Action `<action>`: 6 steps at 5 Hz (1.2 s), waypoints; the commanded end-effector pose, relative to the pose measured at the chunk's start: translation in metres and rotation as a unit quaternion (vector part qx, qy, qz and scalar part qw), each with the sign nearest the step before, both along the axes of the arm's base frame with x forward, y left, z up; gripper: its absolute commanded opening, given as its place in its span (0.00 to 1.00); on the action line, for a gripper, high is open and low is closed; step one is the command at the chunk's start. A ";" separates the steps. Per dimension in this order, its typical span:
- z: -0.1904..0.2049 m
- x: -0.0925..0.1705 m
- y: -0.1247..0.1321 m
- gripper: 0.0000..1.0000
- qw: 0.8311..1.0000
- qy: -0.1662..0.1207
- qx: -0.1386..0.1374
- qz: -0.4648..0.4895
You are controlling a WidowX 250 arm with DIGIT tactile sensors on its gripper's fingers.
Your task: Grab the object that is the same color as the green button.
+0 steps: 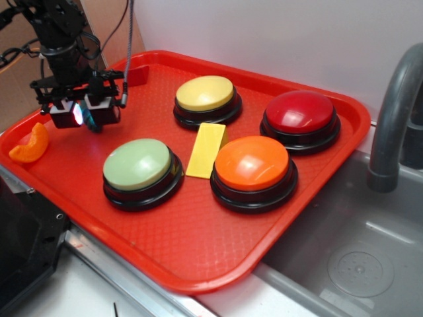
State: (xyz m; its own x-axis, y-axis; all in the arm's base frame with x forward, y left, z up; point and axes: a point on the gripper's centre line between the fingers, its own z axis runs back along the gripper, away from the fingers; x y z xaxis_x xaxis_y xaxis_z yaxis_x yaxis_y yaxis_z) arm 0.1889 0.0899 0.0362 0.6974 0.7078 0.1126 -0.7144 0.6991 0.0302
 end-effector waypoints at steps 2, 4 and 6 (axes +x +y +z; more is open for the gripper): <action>0.129 -0.003 -0.029 0.00 0.972 -0.100 -0.011 -0.214; 0.163 -0.009 -0.047 0.00 0.960 -0.085 -0.013 -0.266; 0.163 -0.014 -0.043 0.00 0.967 -0.095 0.024 -0.236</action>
